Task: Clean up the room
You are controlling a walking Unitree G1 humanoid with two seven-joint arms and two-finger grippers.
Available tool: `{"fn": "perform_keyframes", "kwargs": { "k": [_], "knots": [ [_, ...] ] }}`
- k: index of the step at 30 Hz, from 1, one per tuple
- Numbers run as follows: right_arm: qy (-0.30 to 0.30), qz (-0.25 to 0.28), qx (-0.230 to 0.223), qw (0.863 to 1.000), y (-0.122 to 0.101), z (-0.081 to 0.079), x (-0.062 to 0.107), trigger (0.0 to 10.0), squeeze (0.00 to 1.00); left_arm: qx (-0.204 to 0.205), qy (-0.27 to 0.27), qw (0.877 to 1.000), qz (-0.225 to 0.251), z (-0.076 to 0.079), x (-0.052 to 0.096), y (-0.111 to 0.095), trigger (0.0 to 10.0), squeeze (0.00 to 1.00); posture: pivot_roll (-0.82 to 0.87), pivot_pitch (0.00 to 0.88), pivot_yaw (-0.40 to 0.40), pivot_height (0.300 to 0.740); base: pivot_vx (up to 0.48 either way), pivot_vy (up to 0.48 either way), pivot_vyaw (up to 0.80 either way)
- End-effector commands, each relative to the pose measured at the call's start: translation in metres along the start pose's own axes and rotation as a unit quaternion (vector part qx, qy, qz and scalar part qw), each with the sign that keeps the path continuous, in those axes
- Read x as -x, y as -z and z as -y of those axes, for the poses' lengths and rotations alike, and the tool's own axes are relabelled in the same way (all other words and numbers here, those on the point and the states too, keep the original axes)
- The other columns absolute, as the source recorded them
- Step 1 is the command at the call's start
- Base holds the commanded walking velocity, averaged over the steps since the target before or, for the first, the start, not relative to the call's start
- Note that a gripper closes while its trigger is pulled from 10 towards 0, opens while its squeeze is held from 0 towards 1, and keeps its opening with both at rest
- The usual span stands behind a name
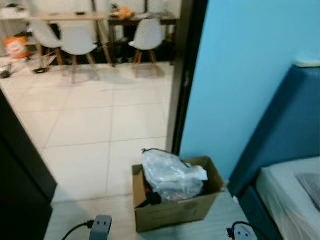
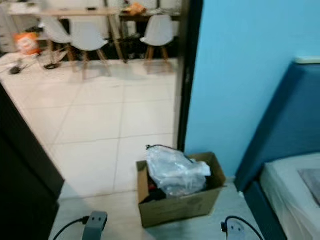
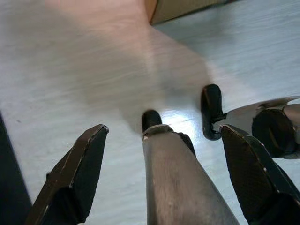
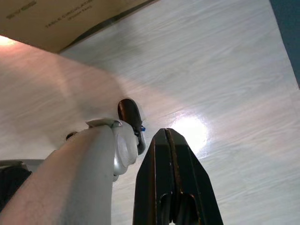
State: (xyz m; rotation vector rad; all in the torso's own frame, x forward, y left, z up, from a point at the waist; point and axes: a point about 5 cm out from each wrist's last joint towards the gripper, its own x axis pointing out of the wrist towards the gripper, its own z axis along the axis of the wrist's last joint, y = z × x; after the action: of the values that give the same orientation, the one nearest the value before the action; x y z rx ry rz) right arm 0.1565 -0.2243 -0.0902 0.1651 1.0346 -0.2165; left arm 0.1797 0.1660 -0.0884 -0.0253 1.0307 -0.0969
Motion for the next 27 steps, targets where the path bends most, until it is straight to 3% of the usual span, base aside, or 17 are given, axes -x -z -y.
{"fn": "perform_keyframes", "kwargs": {
  "k": [1, 6, 14, 20, 27],
  "knots": [
    [-0.004, 0.008, 0.001, 1.0, -0.005, -0.004, -0.001, 10.0, 0.0, -0.003, -0.003, 1.0, -0.004, -0.003, 0.001, 0.003, 10.0, 0.0, 0.05, 0.031, -0.033, 0.722, 0.0, 0.0, 0.0],
    [-0.004, 0.006, 0.004, 1.0, -0.005, -0.003, -0.001, 10.0, 0.0, -0.004, -0.002, 1.0, -0.004, -0.003, 0.001, 0.003, 10.0, 0.0, 0.05, 0.032, -0.033, 0.722, 0.0, 0.0, 0.0],
    [0.008, -0.01, 0.016, 1.0, -0.001, 0.001, 0.0, 10.0, 0.0, -0.007, 0.0, 1.0, -0.004, -0.001, 0.0, 0.002, 10.0, 0.0, 0.05, 0.029, -0.033, 0.722, 0.0, 0.0, -0.73],
    [0.015, -0.014, 0.021, 1.0, 0.0, 0.003, 0.0, 10.0, 0.0, -0.035, -0.011, 0.999, -0.008, 0.0, 0.0, 0.004, 10.0, 0.0, 0.05, 0.025, -0.033, 0.722, 0.0, 0.0, -0.73],
    [0.025, -0.018, 0.027, 0.999, 0.001, 0.006, 0.0, 10.0, 0.0, -0.032, -0.043, 0.998, 0.033, -0.004, 0.0, -0.006, 10.0, 0.0, 0.05, 0.022, -0.035, 0.722, 0.0, 0.0, -0.73]
  ]
}}
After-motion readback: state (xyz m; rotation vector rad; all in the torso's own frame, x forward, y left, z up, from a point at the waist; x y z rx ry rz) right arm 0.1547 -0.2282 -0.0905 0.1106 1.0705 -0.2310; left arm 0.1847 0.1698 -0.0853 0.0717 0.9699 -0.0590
